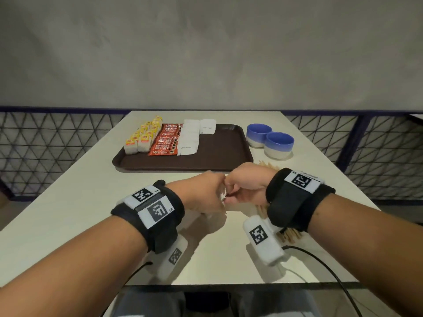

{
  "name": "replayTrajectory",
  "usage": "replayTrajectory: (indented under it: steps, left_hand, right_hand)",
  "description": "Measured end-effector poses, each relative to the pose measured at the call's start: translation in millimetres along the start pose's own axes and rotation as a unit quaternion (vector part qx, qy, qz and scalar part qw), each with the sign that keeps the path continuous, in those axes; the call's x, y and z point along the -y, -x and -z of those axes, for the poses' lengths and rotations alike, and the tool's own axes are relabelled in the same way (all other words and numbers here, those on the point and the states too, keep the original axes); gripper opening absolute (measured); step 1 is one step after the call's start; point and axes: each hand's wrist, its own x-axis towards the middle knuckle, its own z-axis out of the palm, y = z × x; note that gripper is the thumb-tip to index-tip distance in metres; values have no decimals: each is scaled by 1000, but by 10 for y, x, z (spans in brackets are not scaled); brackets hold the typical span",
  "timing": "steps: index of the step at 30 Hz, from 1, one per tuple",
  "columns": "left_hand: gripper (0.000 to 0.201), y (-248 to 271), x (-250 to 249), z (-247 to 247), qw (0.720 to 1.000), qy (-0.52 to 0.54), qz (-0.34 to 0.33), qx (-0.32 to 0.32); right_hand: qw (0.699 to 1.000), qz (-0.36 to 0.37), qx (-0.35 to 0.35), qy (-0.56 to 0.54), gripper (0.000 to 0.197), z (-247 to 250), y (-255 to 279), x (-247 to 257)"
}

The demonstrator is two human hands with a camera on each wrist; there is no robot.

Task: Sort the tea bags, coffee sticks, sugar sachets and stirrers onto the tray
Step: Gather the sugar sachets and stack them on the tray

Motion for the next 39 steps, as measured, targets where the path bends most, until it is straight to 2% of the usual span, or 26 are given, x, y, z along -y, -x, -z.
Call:
replayTrajectory:
  steps: [3,7,10,14,16,18,21,24,27,29,31,33,36,39]
  left_hand:
    - [69,68,1,17,999,36,6,-6]
    - [44,100,70,72,995,73,29,-61]
    - [41,125,171,169,982,172,47,-55]
    - [42,233,263,404,939,338,59,-28]
    - [46,264,325,526,912,406,51,-30]
    - [49,271,405,612,875,479,37,-52]
    - [52,257,546,694,818,568,12,-89]
    - [61,175,689,709,787,606,-25,-114]
    - [67,77,818,705,762,628,-44,-152]
    - [66,12,896,697,755,632,-48,-168]
    - [64,-50,961,698,754,630,-49,-179]
    - [52,-90,1003,699,751,633,-38,-182]
    - [34,-81,994,698,731,653,-14,-197]
    - [37,-69,998,689,724,658,-7,-208]
  right_hand:
    - [995,-18,17,-92,27,14,37,44]
    - [986,-21,33,-161,48,2,54,89]
    - [986,-1,50,-162,45,-20,89,118]
    - [995,53,16,-80,28,-39,105,171]
    - [993,79,-14,-86,23,-58,64,182]
    - [983,81,-7,-162,21,-101,-6,150]
    - [946,62,72,-311,36,-244,-114,146]
    - [919,88,97,-371,45,-444,-257,204]
    - [912,129,84,-381,50,-617,-473,274]
    - [913,157,62,-371,41,-671,-626,291]
    - [915,174,40,-363,21,-681,-742,295]
    - [914,185,29,-360,11,-671,-794,308]
    - [913,189,40,-360,8,-624,-781,297]
    - [929,173,63,-321,16,-625,-756,232]
